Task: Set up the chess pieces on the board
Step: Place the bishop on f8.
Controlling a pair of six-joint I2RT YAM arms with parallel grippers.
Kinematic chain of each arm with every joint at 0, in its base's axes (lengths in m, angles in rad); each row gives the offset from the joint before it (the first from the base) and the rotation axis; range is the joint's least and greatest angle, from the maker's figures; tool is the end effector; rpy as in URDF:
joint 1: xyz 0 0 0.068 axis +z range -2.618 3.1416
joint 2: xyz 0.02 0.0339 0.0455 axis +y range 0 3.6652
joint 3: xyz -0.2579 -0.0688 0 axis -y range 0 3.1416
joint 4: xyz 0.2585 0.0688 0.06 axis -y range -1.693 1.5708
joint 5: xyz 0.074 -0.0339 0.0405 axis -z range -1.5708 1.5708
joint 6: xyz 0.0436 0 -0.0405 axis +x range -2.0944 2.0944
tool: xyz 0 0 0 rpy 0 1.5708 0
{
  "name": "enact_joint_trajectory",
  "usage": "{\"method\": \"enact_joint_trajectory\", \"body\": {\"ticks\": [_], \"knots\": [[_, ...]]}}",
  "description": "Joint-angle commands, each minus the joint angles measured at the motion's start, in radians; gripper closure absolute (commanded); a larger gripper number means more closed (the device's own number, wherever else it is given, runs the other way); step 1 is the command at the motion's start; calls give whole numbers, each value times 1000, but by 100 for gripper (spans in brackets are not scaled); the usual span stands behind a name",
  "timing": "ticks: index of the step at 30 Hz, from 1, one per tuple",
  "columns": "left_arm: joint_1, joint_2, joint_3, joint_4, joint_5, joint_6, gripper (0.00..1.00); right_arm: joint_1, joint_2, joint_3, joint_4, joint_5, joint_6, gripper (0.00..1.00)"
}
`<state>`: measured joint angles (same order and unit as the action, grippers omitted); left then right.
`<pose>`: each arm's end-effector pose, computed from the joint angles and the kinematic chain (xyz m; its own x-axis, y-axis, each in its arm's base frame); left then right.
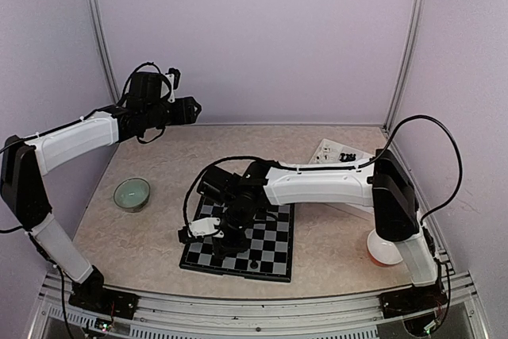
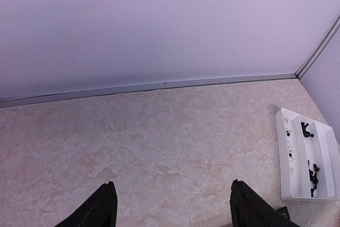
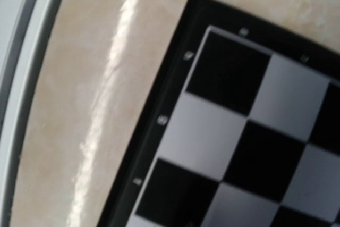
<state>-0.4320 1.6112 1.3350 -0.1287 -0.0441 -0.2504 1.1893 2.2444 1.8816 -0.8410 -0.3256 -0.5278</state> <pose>0.3673 -0.1672 0.3121 -0.4411 -0.0692 -0.8948 0.2809 0.9363 -0.2109 0.1677 0.4555 0.1718 0.1642 -0.8724 -0.4604 -0.9716 -0.2236 0.0772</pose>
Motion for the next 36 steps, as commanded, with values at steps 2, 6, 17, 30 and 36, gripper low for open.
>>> {"method": "enact_joint_trajectory", "body": {"ticks": [2,6,17,30,36], "knots": [[10,-33,35,3,16,-10,28,9,54,83,-23,-7,29,99],[13,-34,35,2,18,-11,27,10,75,112,-34,-21,37,99],[22,-34,35,3,32,-18,27,12,97,112,-36,-22,40,97],[23,-37,36,3,38,-21,27,20,126,133,-38,-36,43,96],[25,-36,37,2,38,-23,27,27,130,141,-44,-39,42,95]]}}
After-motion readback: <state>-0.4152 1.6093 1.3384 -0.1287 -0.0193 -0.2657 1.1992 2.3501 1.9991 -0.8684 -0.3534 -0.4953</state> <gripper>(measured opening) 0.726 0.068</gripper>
